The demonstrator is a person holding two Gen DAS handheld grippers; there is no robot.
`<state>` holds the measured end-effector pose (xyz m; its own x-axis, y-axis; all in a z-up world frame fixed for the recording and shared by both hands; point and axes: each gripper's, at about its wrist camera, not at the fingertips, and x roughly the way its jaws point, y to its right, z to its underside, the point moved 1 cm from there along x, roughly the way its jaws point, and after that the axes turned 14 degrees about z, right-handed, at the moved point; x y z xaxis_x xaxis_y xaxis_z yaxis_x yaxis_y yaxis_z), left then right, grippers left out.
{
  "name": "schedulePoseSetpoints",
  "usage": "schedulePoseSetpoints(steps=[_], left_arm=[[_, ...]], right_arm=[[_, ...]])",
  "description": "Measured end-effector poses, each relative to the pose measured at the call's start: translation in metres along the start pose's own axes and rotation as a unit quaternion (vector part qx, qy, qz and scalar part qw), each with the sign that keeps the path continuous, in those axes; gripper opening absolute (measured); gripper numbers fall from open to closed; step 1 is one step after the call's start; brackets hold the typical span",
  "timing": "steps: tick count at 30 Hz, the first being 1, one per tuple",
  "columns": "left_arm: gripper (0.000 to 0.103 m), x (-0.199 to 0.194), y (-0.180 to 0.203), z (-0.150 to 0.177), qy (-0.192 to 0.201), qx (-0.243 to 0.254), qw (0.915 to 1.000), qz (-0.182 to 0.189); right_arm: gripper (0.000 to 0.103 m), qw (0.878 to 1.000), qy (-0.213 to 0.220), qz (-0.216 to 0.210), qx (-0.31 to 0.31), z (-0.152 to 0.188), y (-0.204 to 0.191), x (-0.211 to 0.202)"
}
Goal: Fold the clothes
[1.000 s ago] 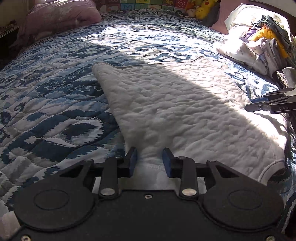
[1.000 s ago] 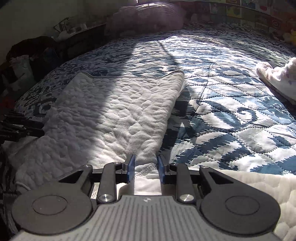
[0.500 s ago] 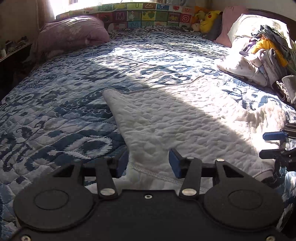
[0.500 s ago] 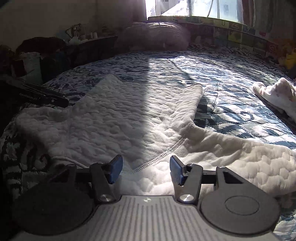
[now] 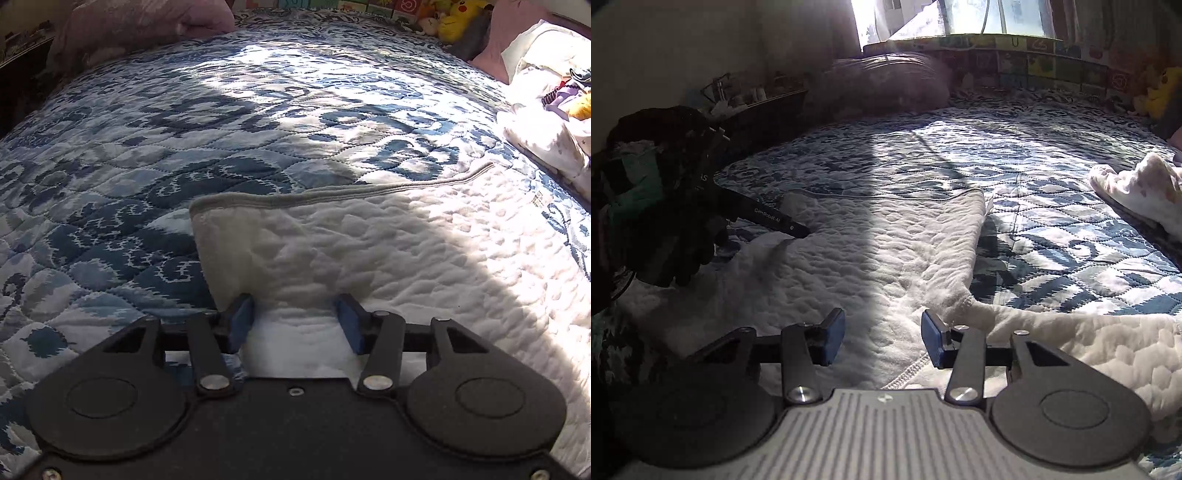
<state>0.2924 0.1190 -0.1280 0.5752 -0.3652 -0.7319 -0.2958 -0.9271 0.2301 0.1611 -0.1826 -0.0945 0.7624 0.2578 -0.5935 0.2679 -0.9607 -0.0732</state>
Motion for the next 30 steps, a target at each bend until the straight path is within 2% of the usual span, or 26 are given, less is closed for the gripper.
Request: schedulePoseSetpoints(steps=[2, 4, 5, 6, 7, 8, 9, 11, 12, 14, 16, 17, 19, 22, 24, 26, 28, 29, 30], left_arm=[[0.050, -0.010, 0.001, 0.006, 0.007, 0.000, 1.0000, -0.002], [0.050, -0.024, 0.003, 0.014, 0.013, -0.002, 0.9999, -0.006], [0.050, -0.032, 0.004, 0.018, 0.016, -0.003, 0.9998, -0.008], [0.050, -0.039, 0.005, 0.022, 0.019, -0.004, 0.9998, -0.010], [0.050, -0.046, 0.006, 0.025, 0.022, -0.004, 0.9997, -0.012], [0.050, -0.054, 0.008, 0.029, 0.025, -0.005, 0.9996, -0.014], [0.050, -0.061, 0.009, 0.033, 0.028, -0.006, 0.9995, -0.016], [0.050, -0.075, 0.011, 0.040, 0.034, -0.008, 0.9992, -0.019], [0.050, -0.083, 0.012, 0.044, 0.037, -0.008, 0.9990, -0.021], [0.050, -0.097, 0.014, 0.052, 0.043, -0.010, 0.9987, -0.025], [0.050, -0.112, 0.016, 0.059, 0.049, -0.012, 0.9983, -0.029], [0.050, -0.119, 0.017, 0.063, 0.052, -0.013, 0.9981, -0.031], [0.050, -0.134, 0.020, 0.071, 0.058, -0.014, 0.9976, -0.035], [0.050, -0.164, 0.028, 0.095, 0.071, -0.013, 0.9968, -0.033], [0.050, -0.163, 0.031, 0.104, 0.084, -0.008, 0.9959, -0.031], [0.050, -0.172, 0.044, 0.126, 0.091, -0.001, 0.9953, -0.034], [0.050, -0.160, 0.055, 0.146, 0.069, 0.000, 0.9973, -0.027], [0.051, -0.145, 0.059, 0.156, 0.033, 0.008, 0.9990, -0.030], [0.057, -0.135, 0.060, 0.164, 0.006, 0.017, 0.9989, -0.042]], right_arm=[[0.046, 0.999, -0.006, -0.008, 0.035, -0.012, 0.009, 0.022], [0.045, 0.996, -0.050, 0.013, 0.076, -0.007, 0.027, 0.058], [0.039, 0.990, -0.072, 0.014, 0.117, 0.004, 0.043, 0.074], [0.030, 0.986, -0.065, -0.001, 0.156, 0.013, 0.056, 0.078], [0.015, 0.982, -0.061, -0.008, 0.179, 0.017, 0.064, 0.078], [0.008, 0.980, -0.066, -0.006, 0.186, 0.019, 0.070, 0.078], [0.005, 0.979, -0.072, -0.006, 0.193, 0.020, 0.074, 0.076], [0.006, 0.975, -0.077, -0.010, 0.209, 0.019, 0.079, 0.067], [0.011, 0.974, -0.077, -0.009, 0.215, 0.019, 0.082, 0.060], [0.021, 0.974, -0.071, -0.003, 0.215, 0.020, 0.084, 0.045], [0.044, 0.975, -0.059, 0.006, 0.214, 0.025, 0.085, 0.027], [0.047, 0.975, -0.053, 0.006, 0.214, 0.029, 0.085, 0.018], [0.047, 0.980, -0.039, 0.006, 0.196, 0.033, 0.079, -0.001], [0.047, 0.991, -0.018, -0.002, 0.131, 0.038, 0.056, -0.026], [0.047, 0.996, -0.016, -0.014, 0.081, 0.042, 0.033, -0.034], [0.049, 0.999, -0.028, -0.035, 0.027, 0.048, 0.004, -0.038], [0.053, 0.998, -0.054, -0.030, -0.024, 0.054, -0.024, -0.033], [0.053, 0.995, -0.076, -0.011, -0.058, 0.061, -0.036, -0.026], [0.054, 0.991, -0.080, 0.014, -0.102, 0.070, -0.050, -0.022]])
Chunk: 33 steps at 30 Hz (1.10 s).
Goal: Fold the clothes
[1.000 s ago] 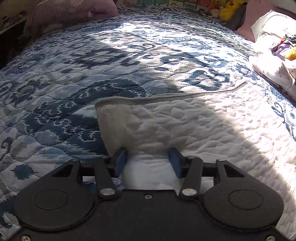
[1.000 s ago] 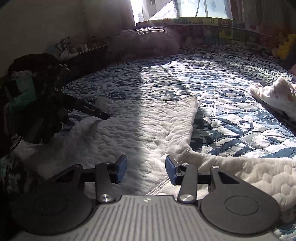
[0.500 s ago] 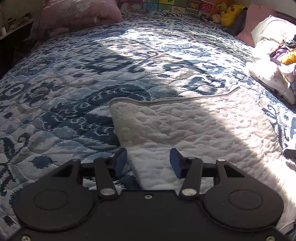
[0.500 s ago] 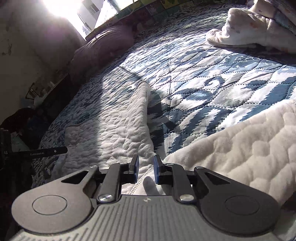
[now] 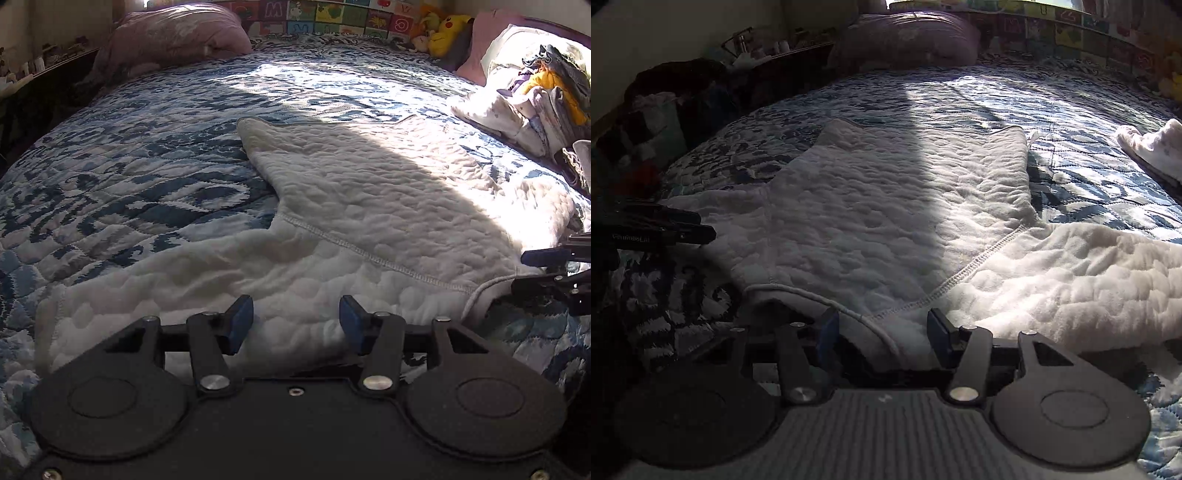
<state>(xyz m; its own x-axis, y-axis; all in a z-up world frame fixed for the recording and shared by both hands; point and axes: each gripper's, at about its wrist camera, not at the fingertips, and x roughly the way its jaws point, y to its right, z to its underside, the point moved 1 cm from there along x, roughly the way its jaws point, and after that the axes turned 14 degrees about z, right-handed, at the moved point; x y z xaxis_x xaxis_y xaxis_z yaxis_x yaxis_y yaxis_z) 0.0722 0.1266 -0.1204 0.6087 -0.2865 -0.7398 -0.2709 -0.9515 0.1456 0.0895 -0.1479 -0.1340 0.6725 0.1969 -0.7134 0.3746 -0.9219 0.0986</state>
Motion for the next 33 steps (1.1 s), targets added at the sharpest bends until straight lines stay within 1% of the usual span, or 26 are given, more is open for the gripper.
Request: schedulePoseSetpoints(steps=[1, 3, 6, 8, 10, 11, 13, 14, 15, 16, 19, 21, 22, 23, 24, 25, 26, 27, 29, 30, 31, 32, 33], left_arm=[[0.060, -0.006, -0.004, 0.001, 0.009, -0.006, 0.9999, -0.010], [0.061, -0.018, -0.012, 0.003, 0.026, -0.017, 0.9991, -0.029], [0.061, -0.037, -0.024, 0.005, 0.053, -0.033, 0.9964, -0.058], [0.060, -0.049, -0.033, 0.007, 0.070, -0.044, 0.9936, -0.077], [0.059, -0.061, -0.041, 0.009, 0.087, -0.055, 0.9900, -0.096], [0.058, -0.068, -0.049, 0.011, 0.096, -0.071, 0.9874, -0.104], [0.058, -0.084, -0.074, 0.021, 0.109, -0.131, 0.9784, -0.117], [0.058, -0.091, -0.080, 0.032, 0.104, -0.147, 0.9751, -0.130], [0.057, -0.092, -0.088, 0.036, 0.099, -0.167, 0.9713, -0.137], [0.056, -0.092, -0.094, 0.039, 0.104, -0.191, 0.9680, -0.125], [0.056, -0.089, -0.108, 0.044, 0.117, -0.237, 0.9598, -0.094], [0.056, -0.087, -0.117, 0.048, 0.125, -0.267, 0.9526, -0.073], [0.052, -0.086, -0.122, 0.049, 0.129, -0.282, 0.9485, -0.063], [0.027, -0.085, -0.127, 0.051, 0.133, -0.297, 0.9440, -0.052], [0.011, -0.084, -0.131, 0.053, 0.137, -0.312, 0.9392, -0.042], [0.010, -0.083, -0.136, 0.054, 0.141, -0.327, 0.9340, -0.031], [0.008, -0.083, -0.139, 0.054, 0.143, -0.334, 0.9313, -0.028], [0.008, -0.084, -0.138, 0.053, 0.142, -0.328, 0.9330, -0.039], [0.009, -0.087, -0.136, 0.049, 0.139, -0.317, 0.9361, -0.062], [0.016, -0.089, -0.135, 0.047, 0.138, -0.311, 0.9374, -0.073], [0.022, -0.090, -0.135, 0.045, 0.137, -0.305, 0.9386, -0.084], [0.034, -0.092, -0.134, 0.044, 0.136, -0.300, 0.9396, -0.095], [0.040, -0.094, -0.133, 0.042, 0.134, -0.294, 0.9405, -0.106]], right_arm=[[0.054, 0.999, 0.012, 0.024, -0.037, 0.005, -0.012, -0.002], [0.054, 0.997, 0.014, 0.044, -0.061, 0.010, -0.022, -0.011], [0.054, 0.999, 0.009, 0.037, -0.030, 0.014, -0.009, -0.025], [0.053, 0.999, 0.026, 0.022, 0.005, 0.014, 0.003, -0.036], [0.053, 0.998, 0.051, 0.018, 0.029, 0.010, 0.009, -0.048], [0.053, 0.997, 0.068, 0.014, 0.033, 0.006, 0.009, -0.052], [0.050, 0.996, 0.091, 0.003, 0.027, -0.002, 0.002, -0.056], [0.049, 0.995, 0.097, -0.005, 0.018, -0.010, -0.005, -0.054], [0.045, 0.995, 0.101, -0.015, 0.008, -0.019, -0.014, -0.051], [0.041, 0.994, 0.104, -0.025, -0.002, -0.024, -0.023, -0.048], [0.035, 0.991, 0.108, -0.057, -0.049, -0.040, -0.062, -0.034], [0.034, 0.989, 0.103, -0.074, -0.072, -0.049, -0.088, -0.020], [0.034, 0.989, 0.099, -0.079, -0.077, -0.053, -0.100, -0.014], [0.034, 0.989, 0.093, -0.079, -0.082, -0.052, -0.108, -0.009], [0.034, 0.989, 0.084, -0.076, -0.091, -0.049, -0.114, -0.002], [0.034, 0.989, 0.075, -0.073, -0.100, -0.046, -0.121, 0.006], [0.034, 0.989, 0.066, -0.070, -0.109, -0.042, -0.127, 0.013], [0.035, 0.989, 0.064, -0.066, -0.117, -0.039, -0.131, 0.016], [0.035, 0.988, 0.068, -0.062, -0.125, -0.031, -0.134, 0.009], [0.035, 0.988, 0.067, -0.062, -0.123, -0.030, -0.133, 0.007], [0.035, 0.988, 0.066, -0.063, -0.121, -0.029, -0.131, 0.006], [0.035, 0.989, 0.064, -0.063, -0.119, -0.028, -0.130, 0.004], [0.035, 0.989, 0.064, -0.062, -0.118, -0.027, -0.130, 0.001]])
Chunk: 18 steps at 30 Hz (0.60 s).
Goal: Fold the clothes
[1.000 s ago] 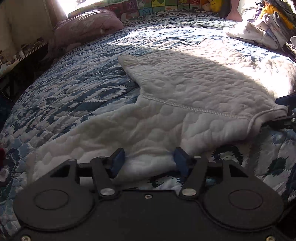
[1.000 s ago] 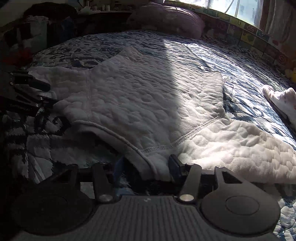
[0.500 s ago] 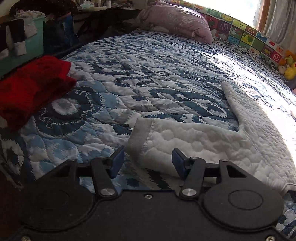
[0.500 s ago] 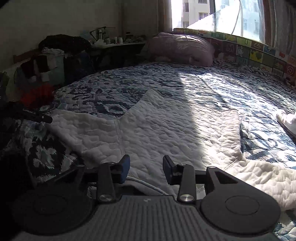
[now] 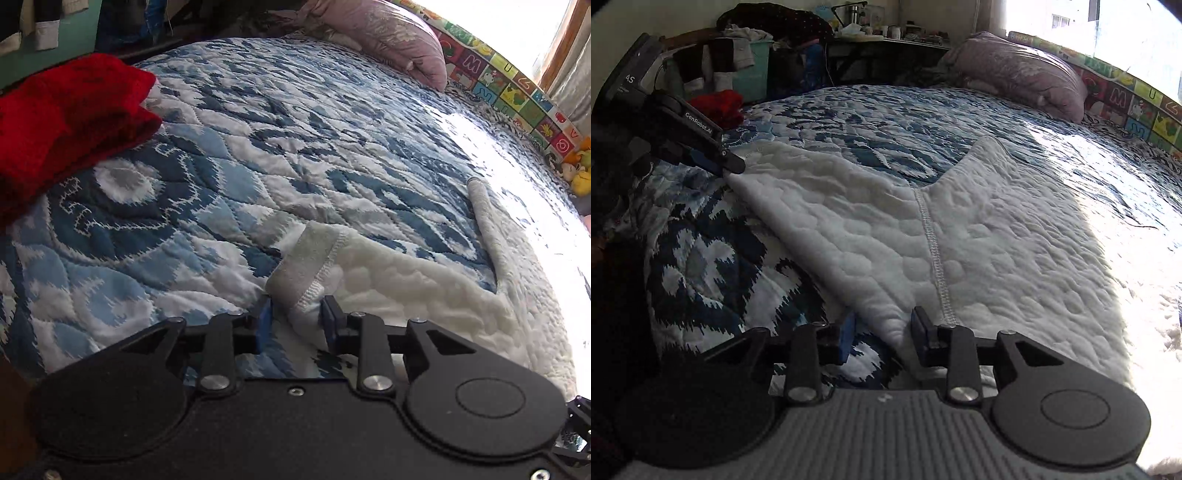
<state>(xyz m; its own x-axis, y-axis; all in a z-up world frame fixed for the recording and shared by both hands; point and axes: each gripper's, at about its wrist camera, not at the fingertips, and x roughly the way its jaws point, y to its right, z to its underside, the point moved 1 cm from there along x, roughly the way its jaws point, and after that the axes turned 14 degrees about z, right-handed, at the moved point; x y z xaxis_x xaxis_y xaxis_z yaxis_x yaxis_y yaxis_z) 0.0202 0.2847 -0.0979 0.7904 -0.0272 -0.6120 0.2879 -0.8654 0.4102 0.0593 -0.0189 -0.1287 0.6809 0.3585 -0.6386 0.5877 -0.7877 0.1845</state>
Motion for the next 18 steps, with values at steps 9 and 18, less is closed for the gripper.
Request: schedulePoseSetpoints(steps=[9, 18], left_arm=[[0.041, 0.009, 0.072, -0.006, 0.016, 0.103, 0.9895, 0.100], [0.020, 0.054, 0.068, 0.005, -0.028, 0.103, 0.9892, 0.100]], right_arm=[[0.037, 1.000, 0.004, 0.003, 0.013, 0.004, 0.000, -0.004], [0.038, 0.999, 0.000, -0.008, 0.033, 0.011, 0.008, -0.007]])
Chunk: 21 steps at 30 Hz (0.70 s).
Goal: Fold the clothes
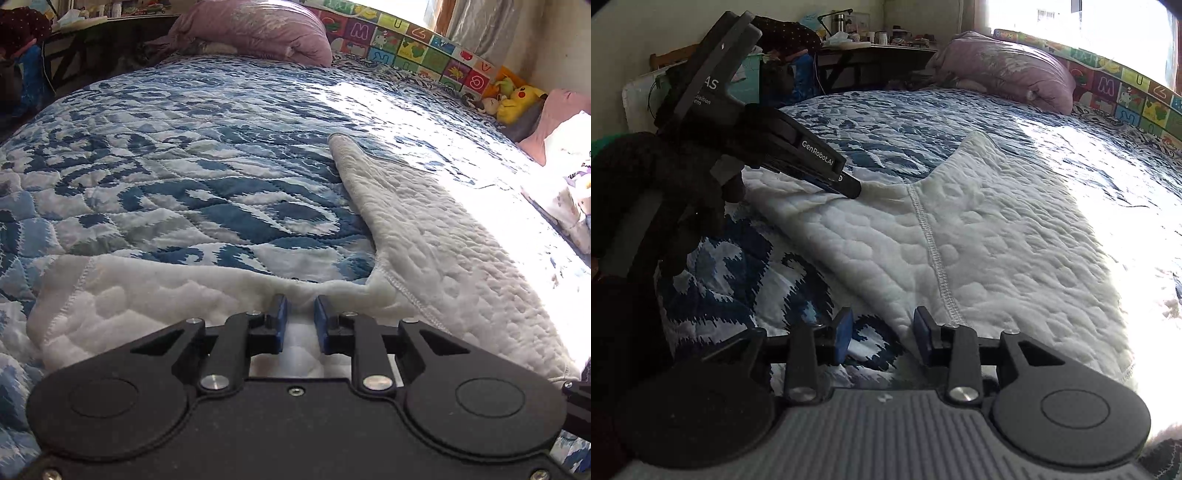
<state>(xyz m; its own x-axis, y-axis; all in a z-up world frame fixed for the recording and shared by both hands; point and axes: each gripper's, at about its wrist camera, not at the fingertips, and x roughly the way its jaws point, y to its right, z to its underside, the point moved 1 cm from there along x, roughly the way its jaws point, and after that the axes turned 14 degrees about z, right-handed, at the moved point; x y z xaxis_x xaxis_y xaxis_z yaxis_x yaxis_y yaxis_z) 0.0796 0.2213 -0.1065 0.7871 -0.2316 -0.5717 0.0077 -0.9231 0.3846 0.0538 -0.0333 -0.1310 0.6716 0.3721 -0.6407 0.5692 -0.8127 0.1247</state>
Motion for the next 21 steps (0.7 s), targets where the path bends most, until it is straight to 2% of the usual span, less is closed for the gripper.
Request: schedulePoseSetpoints(steps=[5, 8, 13, 15, 17, 20, 21], left_arm=[[0.020, -0.019, -0.049, -0.002, 0.011, -0.038, 0.9979, -0.052], [0.021, -0.033, -0.059, -0.005, 0.019, -0.051, 0.9947, -0.088], [0.021, -0.069, -0.076, -0.009, 0.047, -0.070, 0.9887, -0.124], [0.026, -0.073, -0.058, -0.011, 0.051, -0.052, 0.9917, -0.106], [0.028, -0.072, -0.035, -0.013, 0.051, -0.031, 0.9949, -0.080], [0.030, -0.068, 0.000, -0.013, 0.048, 0.000, 0.9981, -0.039], [0.030, -0.057, 0.018, -0.010, 0.036, 0.015, 0.9991, -0.017]], right_arm=[[0.038, 1.000, 0.004, -0.008, 0.013, 0.003, 0.003, 0.001], [0.038, 1.000, 0.004, -0.012, 0.024, 0.004, 0.006, 0.000], [0.039, 0.998, -0.006, -0.021, 0.051, 0.008, 0.018, -0.017], [0.039, 0.996, -0.003, -0.025, 0.084, 0.012, 0.033, -0.031], [0.039, 0.993, 0.018, -0.013, 0.117, 0.018, 0.052, -0.047], [0.039, 0.982, 0.056, 0.043, 0.172, 0.028, 0.095, -0.064], [0.039, 0.977, 0.065, 0.062, 0.194, 0.031, 0.110, -0.066]])
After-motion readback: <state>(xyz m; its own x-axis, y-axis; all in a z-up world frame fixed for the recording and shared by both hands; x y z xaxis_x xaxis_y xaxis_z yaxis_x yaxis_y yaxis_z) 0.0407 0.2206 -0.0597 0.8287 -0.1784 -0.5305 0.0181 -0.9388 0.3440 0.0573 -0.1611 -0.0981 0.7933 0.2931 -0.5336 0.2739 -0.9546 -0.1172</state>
